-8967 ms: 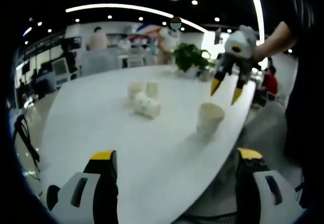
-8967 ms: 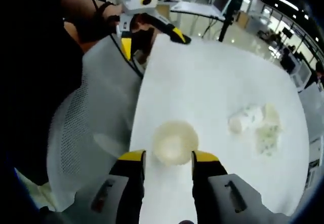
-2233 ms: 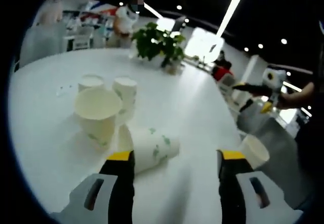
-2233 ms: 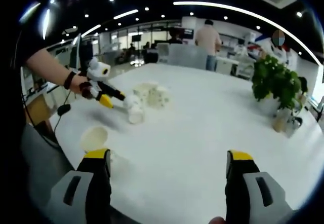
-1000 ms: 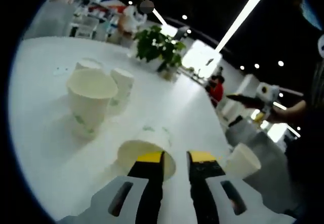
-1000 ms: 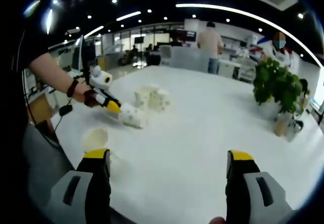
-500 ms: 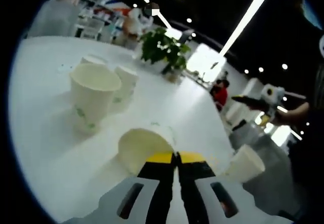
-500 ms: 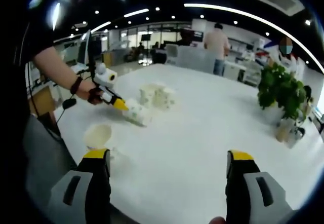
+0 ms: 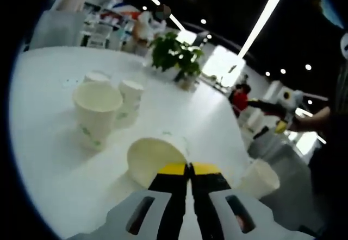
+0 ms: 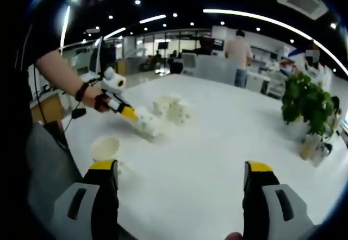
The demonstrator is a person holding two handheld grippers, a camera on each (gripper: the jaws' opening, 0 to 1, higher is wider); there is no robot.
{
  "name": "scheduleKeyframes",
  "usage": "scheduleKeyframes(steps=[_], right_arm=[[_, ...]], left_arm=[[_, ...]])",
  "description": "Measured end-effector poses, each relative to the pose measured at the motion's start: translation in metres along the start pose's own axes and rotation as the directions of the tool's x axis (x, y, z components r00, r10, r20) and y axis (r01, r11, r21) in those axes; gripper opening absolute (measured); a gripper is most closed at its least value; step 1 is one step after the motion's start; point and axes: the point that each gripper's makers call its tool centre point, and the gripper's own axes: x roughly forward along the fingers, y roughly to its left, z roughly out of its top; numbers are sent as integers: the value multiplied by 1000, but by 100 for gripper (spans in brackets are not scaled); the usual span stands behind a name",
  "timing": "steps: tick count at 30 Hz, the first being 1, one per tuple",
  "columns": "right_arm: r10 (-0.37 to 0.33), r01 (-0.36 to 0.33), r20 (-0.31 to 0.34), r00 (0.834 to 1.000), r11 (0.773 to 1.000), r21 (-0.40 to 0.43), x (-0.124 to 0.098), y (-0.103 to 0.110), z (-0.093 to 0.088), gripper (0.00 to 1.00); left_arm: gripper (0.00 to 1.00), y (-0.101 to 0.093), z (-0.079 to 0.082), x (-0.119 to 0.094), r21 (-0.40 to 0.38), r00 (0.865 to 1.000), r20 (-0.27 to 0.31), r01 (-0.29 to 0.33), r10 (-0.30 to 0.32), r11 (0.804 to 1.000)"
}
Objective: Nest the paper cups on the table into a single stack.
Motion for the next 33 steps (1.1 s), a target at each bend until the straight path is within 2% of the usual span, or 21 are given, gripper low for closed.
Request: scheduleKeyframes(steps=[6,11,16,21,26,30,33], right_arm=[[35,-35,8,999,999,-4,-1,-1,1,95],[62,-62,22,998,998,-12,0,-1,7,96],[88,-86,38,995,996,-31,1,1,15,97],[91,-89,56,994,995,-37,4,-1,27,97],[95,-91,77,993,995,-47,6,-2,39,97],[101,-95,89,991,994,-62,5,0,48,96],[105,-98,94,990,992,-78,5,1,52,96]], left_arm=[[0,-12,9,-1,0,1000,-7,-14,14,1000],[0,-30,16,0,6,1000,-31,-7,8,1000],[0,-49,26,-3,70,997,-77,4,2,998],[0,-60,33,-9,72,996,-93,9,-2,997],[0,-77,47,-16,131,994,-111,34,-19,991],[0,-86,60,-22,157,995,-97,40,-25,987],[0,-91,63,-26,163,996,-92,38,-23,986]])
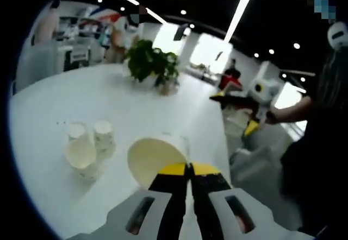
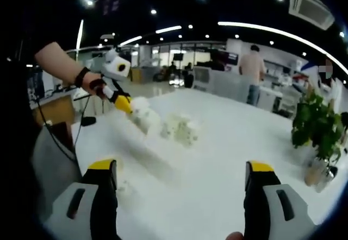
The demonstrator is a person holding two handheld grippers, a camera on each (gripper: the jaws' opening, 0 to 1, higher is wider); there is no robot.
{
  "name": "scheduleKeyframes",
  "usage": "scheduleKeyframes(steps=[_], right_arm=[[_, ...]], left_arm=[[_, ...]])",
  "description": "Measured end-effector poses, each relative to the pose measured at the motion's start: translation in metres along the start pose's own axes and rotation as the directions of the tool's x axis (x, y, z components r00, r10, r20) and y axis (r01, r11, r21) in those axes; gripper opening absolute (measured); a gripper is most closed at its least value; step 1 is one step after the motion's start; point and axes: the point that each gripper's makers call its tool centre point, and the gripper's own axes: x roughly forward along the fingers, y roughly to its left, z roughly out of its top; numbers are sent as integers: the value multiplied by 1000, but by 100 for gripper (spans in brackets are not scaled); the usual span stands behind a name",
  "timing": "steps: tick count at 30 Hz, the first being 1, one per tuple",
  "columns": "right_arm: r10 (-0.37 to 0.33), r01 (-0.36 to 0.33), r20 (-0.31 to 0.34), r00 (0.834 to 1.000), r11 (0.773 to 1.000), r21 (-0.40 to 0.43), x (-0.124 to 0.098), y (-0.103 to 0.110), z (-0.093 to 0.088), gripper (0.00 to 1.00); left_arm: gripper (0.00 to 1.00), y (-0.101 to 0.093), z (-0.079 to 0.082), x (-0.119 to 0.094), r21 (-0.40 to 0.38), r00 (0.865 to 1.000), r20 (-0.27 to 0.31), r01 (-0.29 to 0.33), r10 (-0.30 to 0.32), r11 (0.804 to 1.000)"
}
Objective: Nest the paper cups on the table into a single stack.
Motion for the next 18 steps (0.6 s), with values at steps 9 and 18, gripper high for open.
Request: scheduleKeyframes(steps=[9,18], right_arm=[[-6,6,18,1000,1000,6,-11,4,2,96],[2,-3,24,1000,1000,17,-10,12,-1,96]], left_arm=[[0,-39,-2,-10,72,994,-114,10,-1,997],[0,-72,28,-28,175,988,-136,-43,67,984]])
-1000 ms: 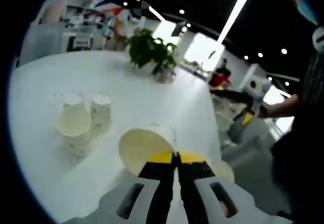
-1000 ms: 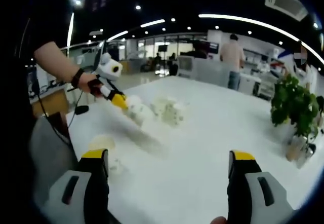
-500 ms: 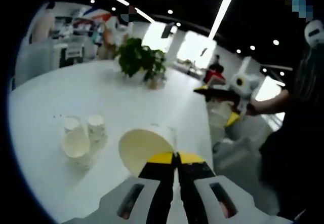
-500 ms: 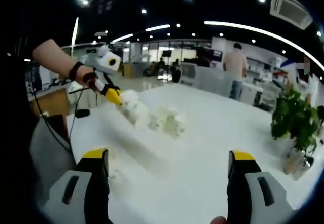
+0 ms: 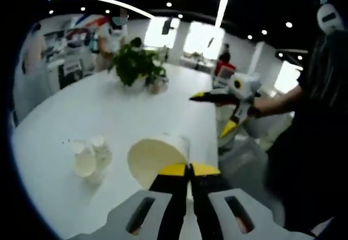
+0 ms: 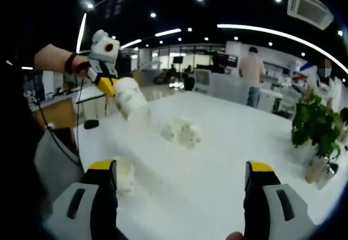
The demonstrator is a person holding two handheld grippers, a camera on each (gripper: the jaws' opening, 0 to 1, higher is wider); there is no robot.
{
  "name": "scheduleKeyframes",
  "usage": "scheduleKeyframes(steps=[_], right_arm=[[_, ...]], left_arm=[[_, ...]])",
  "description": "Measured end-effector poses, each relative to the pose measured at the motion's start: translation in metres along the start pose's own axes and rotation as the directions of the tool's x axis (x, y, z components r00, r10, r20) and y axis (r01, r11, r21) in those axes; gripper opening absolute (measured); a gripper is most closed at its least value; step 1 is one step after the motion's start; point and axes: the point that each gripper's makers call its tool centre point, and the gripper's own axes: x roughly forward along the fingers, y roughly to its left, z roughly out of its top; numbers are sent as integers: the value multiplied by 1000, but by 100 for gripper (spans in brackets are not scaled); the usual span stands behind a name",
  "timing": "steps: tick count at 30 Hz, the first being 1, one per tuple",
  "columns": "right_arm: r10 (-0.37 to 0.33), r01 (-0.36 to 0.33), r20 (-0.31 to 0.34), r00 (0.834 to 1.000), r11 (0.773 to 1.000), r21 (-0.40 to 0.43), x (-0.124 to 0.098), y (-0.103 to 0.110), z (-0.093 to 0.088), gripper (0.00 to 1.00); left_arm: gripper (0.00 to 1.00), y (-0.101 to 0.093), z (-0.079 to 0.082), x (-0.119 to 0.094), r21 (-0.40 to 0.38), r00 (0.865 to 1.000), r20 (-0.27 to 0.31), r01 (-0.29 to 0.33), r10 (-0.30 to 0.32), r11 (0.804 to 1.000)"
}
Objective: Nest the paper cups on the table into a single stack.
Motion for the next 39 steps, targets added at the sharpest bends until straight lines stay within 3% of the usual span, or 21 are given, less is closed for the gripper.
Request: scheduleKeyframes(steps=[8,12,17,20,25,27,30,32,34,39], right_arm=[[11,-11,8,1000,1000,0,3,6,2,96],[22,-22,14,1000,1000,-1,5,10,4,96],[33,-33,20,999,999,-8,7,12,7,96],[34,-34,22,999,999,-7,8,12,8,96],[16,-16,21,1000,1000,-2,6,8,8,96],[10,-10,26,1000,1000,11,5,7,9,96],[3,-3,24,1000,1000,6,5,4,10,96],[1,-1,34,999,1000,13,4,3,13,96],[-2,2,35,999,1000,14,4,2,14,96],[-15,14,33,999,999,34,4,-1,12,95]], left_arm=[[0,-45,33,-13,128,999,-46,24,-19,991],[0,-47,42,-23,178,994,-104,3,16,984],[0,-52,68,-38,204,993,-116,-7,31,979],[0,-65,82,-40,232,993,-121,17,12,972],[0,-56,50,-34,258,968,-246,19,47,966],[0,-54,45,-31,255,970,-240,28,35,966],[0,-53,38,-28,285,962,-270,35,45,958],[0,-49,31,-25,338,951,-302,41,67,940],[0,-50,26,-20,319,945,-323,55,54,946],[0,-52,12,-5,350,936,-351,101,30,931]])
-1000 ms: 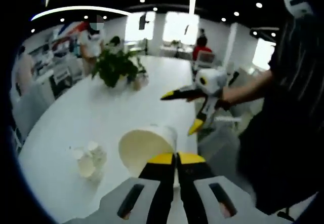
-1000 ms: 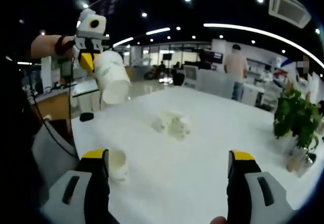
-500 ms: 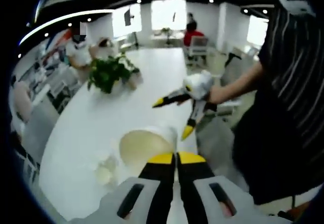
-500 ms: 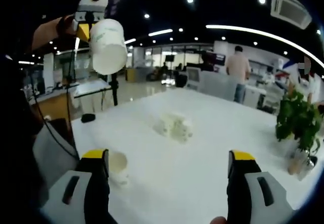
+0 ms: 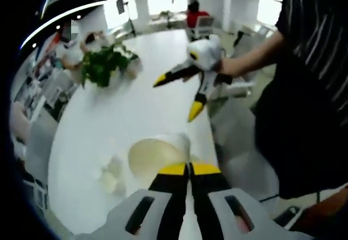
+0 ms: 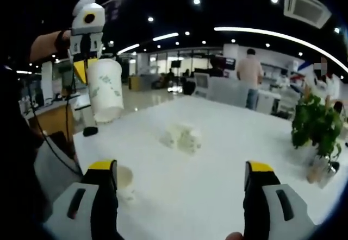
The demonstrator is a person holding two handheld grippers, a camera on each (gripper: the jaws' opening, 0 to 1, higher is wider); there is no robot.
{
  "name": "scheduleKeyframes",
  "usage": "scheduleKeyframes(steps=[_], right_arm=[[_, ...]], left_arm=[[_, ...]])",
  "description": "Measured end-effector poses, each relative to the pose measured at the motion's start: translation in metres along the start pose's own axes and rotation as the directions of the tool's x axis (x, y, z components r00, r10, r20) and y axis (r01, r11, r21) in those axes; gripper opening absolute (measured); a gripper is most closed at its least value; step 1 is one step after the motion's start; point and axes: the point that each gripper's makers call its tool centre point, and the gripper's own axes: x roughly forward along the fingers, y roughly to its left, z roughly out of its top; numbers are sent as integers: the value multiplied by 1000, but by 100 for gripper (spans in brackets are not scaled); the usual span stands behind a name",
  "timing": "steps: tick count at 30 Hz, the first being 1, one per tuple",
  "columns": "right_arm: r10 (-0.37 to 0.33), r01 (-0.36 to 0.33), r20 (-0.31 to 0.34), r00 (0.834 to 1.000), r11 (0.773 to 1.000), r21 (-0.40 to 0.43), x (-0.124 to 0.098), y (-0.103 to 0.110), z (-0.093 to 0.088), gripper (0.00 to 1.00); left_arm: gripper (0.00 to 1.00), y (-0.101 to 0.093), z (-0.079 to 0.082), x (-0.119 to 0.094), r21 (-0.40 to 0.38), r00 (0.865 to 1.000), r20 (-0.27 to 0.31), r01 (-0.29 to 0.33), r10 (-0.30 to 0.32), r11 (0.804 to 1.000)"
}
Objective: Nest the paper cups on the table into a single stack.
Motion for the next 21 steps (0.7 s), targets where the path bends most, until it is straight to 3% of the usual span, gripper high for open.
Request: scheduleKeyframes(steps=[6,11,15,21], right_arm=[[-4,4,-8,1000,1000,12,-1,0,-5,95],[-5,5,-14,1000,1000,30,-1,1,-11,95],[-3,4,-16,1000,999,36,-1,3,-14,95],[-8,8,-18,1000,999,42,-3,1,-16,95]], left_arm=[[0,-4,-4,15,81,1000,-12,24,-23,996],[0,-1,-18,24,135,996,-87,18,-7,991],[0,-5,-25,32,141,993,-113,32,-16,989],[0,-3,-48,48,242,977,-215,36,17,970]])
